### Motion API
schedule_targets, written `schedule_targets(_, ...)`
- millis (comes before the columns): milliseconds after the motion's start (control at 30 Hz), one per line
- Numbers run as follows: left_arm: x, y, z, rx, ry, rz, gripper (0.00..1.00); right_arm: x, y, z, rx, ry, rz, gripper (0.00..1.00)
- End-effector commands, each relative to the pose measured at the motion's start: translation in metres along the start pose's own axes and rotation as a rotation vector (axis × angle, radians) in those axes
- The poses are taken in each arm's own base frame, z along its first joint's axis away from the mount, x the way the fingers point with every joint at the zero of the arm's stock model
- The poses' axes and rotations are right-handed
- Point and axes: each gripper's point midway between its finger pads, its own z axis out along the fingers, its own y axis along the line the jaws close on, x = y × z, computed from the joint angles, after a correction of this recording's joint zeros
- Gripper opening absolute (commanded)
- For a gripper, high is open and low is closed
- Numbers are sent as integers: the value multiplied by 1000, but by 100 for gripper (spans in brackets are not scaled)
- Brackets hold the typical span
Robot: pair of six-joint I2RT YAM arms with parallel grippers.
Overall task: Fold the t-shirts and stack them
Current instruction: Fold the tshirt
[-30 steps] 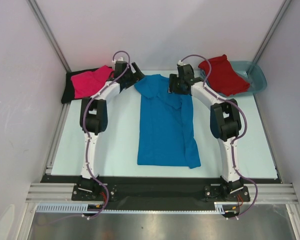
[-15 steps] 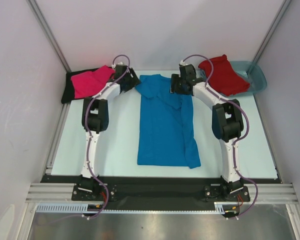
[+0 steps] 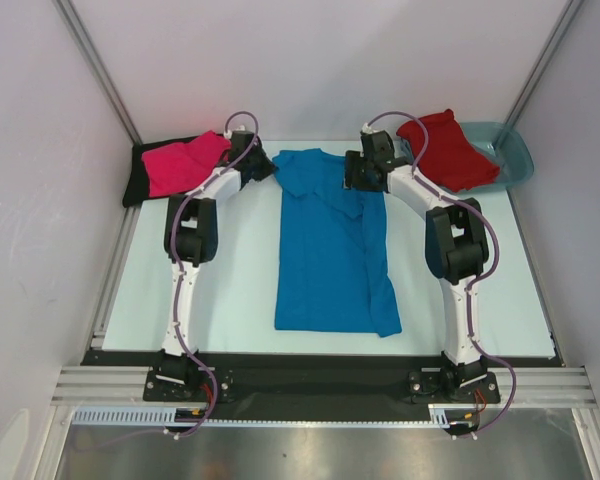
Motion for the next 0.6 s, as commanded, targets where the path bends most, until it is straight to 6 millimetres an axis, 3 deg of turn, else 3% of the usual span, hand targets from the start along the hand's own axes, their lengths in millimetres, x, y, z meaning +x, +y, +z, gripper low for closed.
schedule_targets(0, -12, -16, 0, 78, -36, -24, 0, -28, 5, -26, -12, -75, -13, 66)
schedule_targets(300, -32, -74, -10, 256, -65, -8, 0, -22, -5, -23, 26, -69, 2, 66)
schedule_targets(567, -8, -127, -3, 412, -13, -25, 1, -27, -20, -34, 70, -89, 12, 66)
